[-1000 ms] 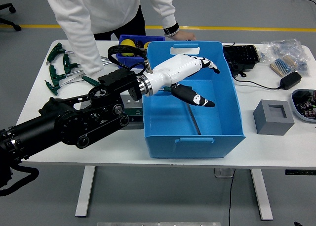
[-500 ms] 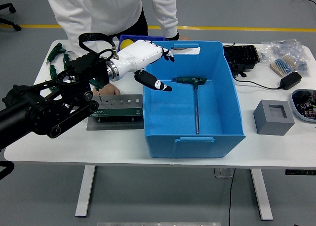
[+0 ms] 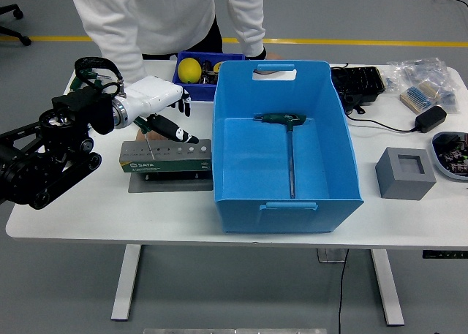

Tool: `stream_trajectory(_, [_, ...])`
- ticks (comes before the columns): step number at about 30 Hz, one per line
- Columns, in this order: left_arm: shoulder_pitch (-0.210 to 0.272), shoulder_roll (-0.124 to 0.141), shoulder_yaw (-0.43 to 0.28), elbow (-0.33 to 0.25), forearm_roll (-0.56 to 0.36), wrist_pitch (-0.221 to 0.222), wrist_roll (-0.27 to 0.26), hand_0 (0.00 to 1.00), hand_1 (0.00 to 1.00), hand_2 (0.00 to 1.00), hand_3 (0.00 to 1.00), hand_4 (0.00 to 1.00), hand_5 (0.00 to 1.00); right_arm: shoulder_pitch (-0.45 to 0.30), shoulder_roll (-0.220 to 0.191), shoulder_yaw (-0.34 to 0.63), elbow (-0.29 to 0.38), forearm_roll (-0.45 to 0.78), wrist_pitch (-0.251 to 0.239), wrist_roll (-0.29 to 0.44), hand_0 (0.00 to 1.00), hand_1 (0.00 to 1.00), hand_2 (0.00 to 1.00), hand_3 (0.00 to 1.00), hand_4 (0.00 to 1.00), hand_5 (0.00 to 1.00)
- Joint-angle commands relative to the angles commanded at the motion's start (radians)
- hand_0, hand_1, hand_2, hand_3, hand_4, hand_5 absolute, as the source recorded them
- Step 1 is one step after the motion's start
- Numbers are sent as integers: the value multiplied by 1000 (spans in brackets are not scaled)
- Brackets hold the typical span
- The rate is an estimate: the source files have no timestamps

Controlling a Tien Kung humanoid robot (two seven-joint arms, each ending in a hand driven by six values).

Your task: Lift tool from toolbox,place it in box,lift tool from toolbox,place it in box

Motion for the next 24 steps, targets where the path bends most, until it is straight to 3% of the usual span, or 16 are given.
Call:
stream_trajectory(7, [10,17,15,10,19,-40,15,635,617,609,490,975,758,0,1,0,0,3,0,0,699,705,758,607,840,725])
stream_trajectory(21, [10,18,25,59,94,-61,32,634,605,586,460,973,770,1,0,-1,0,1,0,0,699,705,757,607,839,723])
stream_trajectory(22, [10,19,26,60,96,-64,34,632,595,539,403,970,777,1,0,-1,0,1,0,0,698,705,758,607,839,723])
stream_trajectory(24, [11,21,26,59,97,-72,40,632,595,539,403,970,777,2,0,0,0,0,0,-1,698,705,758,607,839,723])
